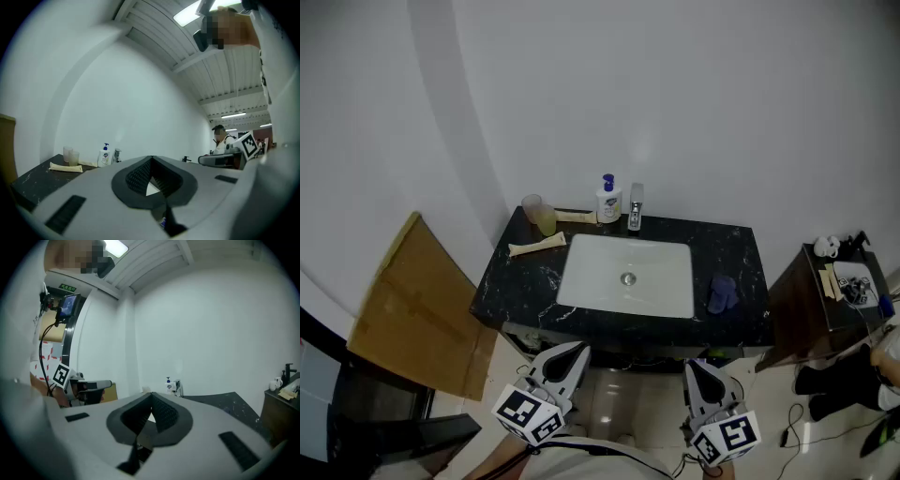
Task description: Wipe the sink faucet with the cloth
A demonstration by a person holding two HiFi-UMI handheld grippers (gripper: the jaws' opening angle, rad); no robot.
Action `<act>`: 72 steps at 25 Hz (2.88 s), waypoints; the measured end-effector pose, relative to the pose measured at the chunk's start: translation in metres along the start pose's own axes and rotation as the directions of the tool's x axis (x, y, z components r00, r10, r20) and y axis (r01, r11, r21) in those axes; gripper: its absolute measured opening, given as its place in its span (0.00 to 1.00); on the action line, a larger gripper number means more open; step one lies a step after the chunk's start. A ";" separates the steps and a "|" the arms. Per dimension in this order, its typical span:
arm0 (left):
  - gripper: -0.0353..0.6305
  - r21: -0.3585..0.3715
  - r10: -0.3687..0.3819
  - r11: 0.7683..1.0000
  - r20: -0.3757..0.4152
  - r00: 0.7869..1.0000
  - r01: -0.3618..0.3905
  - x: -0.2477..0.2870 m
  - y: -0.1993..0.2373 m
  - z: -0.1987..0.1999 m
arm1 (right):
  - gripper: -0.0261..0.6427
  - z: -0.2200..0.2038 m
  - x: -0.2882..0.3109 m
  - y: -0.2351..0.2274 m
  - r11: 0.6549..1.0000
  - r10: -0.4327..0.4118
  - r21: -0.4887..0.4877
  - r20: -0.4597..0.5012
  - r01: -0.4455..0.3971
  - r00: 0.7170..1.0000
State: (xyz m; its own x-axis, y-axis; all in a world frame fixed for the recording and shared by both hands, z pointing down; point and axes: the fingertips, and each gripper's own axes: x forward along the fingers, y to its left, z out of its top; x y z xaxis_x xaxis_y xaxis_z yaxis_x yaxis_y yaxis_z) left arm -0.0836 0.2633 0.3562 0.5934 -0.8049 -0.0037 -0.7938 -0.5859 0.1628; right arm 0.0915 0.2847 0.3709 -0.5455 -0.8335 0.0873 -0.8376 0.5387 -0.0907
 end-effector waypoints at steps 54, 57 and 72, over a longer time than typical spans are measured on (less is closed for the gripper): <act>0.06 -0.075 -0.204 0.977 -0.075 0.976 0.199 0.255 0.174 -0.001 | 0.05 0.026 0.287 -0.117 1.000 -0.005 0.019 -0.043 0.006 0.999; 0.06 -0.079 -0.215 0.975 -0.099 0.972 0.208 0.272 0.163 -0.003 | 0.05 0.027 0.287 -0.132 1.000 -0.005 0.008 -0.050 0.005 0.999; 0.06 -0.120 -0.592 0.806 -0.160 0.790 0.580 0.348 0.019 -0.037 | 0.05 -0.035 0.148 -0.257 0.875 -0.476 0.023 -0.141 0.484 0.868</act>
State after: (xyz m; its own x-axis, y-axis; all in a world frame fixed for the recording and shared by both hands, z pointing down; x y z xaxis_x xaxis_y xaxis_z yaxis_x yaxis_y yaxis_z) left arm 0.1126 -0.0245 0.3951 0.9601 -0.2734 0.0590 -0.2794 -0.9278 0.2471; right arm 0.2248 0.0277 0.4416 -0.0783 -0.9626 0.2593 -0.9961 0.0649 -0.0599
